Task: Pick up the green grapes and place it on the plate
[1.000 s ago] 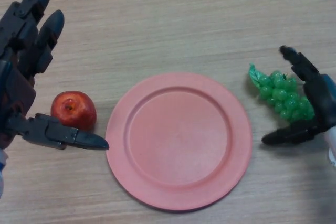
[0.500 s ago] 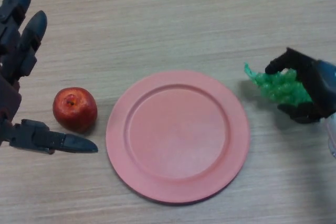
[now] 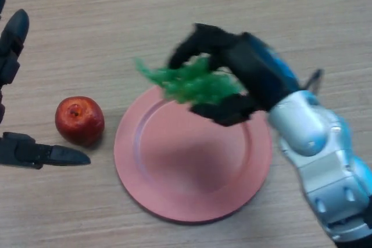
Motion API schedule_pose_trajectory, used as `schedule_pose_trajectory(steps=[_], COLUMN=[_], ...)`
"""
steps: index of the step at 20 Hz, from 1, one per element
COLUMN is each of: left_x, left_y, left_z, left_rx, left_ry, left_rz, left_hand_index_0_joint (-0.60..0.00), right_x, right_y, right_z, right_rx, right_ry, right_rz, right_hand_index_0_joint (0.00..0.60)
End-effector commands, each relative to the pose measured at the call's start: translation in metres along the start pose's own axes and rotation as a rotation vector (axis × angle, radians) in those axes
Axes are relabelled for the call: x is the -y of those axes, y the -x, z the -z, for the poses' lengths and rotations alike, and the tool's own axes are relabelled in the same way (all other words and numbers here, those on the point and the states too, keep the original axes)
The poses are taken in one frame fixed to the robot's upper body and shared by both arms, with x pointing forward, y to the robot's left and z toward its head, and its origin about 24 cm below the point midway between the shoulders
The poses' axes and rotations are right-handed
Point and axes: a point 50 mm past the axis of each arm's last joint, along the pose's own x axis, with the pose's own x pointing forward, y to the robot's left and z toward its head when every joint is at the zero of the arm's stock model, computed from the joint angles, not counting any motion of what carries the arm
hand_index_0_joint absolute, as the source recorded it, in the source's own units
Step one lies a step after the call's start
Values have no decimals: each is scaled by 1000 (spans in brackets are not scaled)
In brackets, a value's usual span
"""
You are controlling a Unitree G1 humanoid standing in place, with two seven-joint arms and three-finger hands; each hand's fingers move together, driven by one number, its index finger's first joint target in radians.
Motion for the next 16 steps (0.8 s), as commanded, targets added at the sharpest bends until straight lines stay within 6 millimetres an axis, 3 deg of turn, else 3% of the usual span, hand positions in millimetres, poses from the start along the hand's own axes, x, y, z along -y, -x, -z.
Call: schedule_pose_trajectory(steps=[1,2,4,5,6,7,12,16], left_x=[-15,-16,-17,-18,-18,-18,-15,-8], left_y=[2,2,2,2,2,0,-5,-7], left_z=[-33,-33,-32,-32,-32,-32,-37,-39], left_rx=[225,225,225,224,224,221,220,229], left_ry=[-80,-79,-79,-80,-81,-85,-99,-98], left_rz=[-44,-47,-50,-53,-55,-55,-23,-6], left_hand_index_0_joint=[0,0,0,0,0,0,0,0], right_x=[25,23,22,21,20,20,28,56], right_y=[1,2,3,5,6,9,13,31], right_z=[-44,-49,-54,-57,-61,-66,-62,-53], right_rx=[194,210,227,239,250,270,260,221], right_ry=[57,62,66,65,62,48,19,-63], right_rz=[176,168,158,147,137,115,115,193], right_hand_index_0_joint=[600,600,400,250,149,8,0,0])
